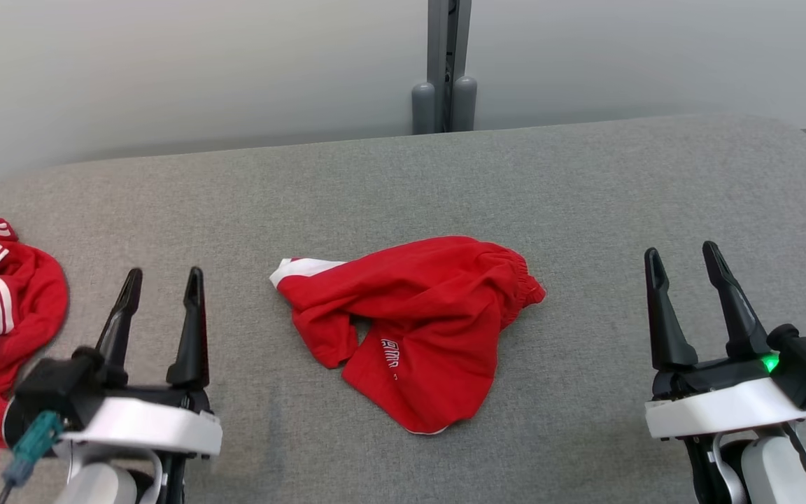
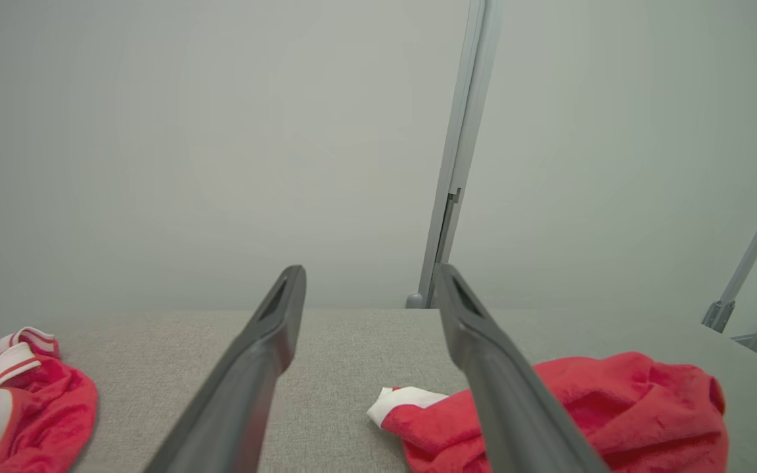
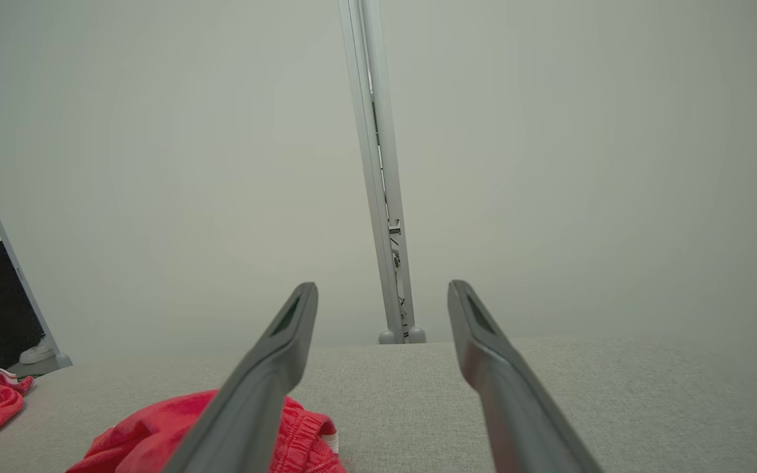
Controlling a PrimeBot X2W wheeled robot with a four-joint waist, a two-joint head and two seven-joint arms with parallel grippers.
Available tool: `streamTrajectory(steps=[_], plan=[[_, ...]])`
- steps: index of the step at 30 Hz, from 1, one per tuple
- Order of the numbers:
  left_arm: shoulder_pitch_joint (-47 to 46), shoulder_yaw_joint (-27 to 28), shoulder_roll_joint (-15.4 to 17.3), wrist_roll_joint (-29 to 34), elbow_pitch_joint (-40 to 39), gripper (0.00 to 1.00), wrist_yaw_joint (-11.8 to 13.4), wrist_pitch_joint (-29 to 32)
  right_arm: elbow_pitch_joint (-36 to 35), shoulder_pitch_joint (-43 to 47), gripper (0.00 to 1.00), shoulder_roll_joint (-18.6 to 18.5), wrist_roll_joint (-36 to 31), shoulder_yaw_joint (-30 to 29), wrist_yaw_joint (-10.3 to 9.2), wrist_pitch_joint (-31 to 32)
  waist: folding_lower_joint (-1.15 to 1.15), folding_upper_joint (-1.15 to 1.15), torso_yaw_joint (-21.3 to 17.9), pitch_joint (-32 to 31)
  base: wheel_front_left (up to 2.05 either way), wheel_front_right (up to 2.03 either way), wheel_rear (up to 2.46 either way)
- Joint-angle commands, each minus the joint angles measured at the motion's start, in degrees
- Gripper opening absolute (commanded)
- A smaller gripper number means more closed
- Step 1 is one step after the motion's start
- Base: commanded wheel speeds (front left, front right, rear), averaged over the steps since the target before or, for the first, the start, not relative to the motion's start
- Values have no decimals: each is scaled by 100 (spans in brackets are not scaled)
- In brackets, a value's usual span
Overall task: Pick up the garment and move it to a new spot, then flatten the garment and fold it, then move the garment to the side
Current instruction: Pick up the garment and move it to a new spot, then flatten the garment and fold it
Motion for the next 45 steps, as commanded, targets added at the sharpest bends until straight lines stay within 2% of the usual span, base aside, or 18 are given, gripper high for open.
streamTrajectory(steps=[1,6,7,10,15,27,41,45], plan=[[234,200,-126,156,-112,100,-19,-25,-18,113,100,-28,6,-23,3,-4,0,0,15,1,0,0,0],[701,666,-666,583,-243,100,-185,-27,26,240,100,-29,4,-71,3,-3,0,0,38,-41,0,0,0],[701,666,-666,583,-243,100,-185,-27,26,240,100,-29,4,-71,3,-3,0,0,38,-41,0,0,0],[791,815,-933,752,-172,100,-389,-27,36,269,100,-29,26,-54,3,-3,0,0,35,-65,0,0,0],[720,1014,-1177,1027,-47,100,-690,-28,42,213,100,-30,11,-4,3,-3,0,0,37,-101,0,0,0],[739,1367,-1470,1388,143,100,-1092,-28,48,256,100,-30,-20,40,3,-3,0,0,56,-127,0,0,0],[731,1590,-1603,1677,254,100,-1186,-28,1,228,100,-30,-113,-53,3,-3,0,0,76,-120,0,0,0],[791,1464,-1620,1573,598,100,-1272,-17,14,214,100,-30,-108,-45,3,-3,0,0,54,-129,0,0,0]])
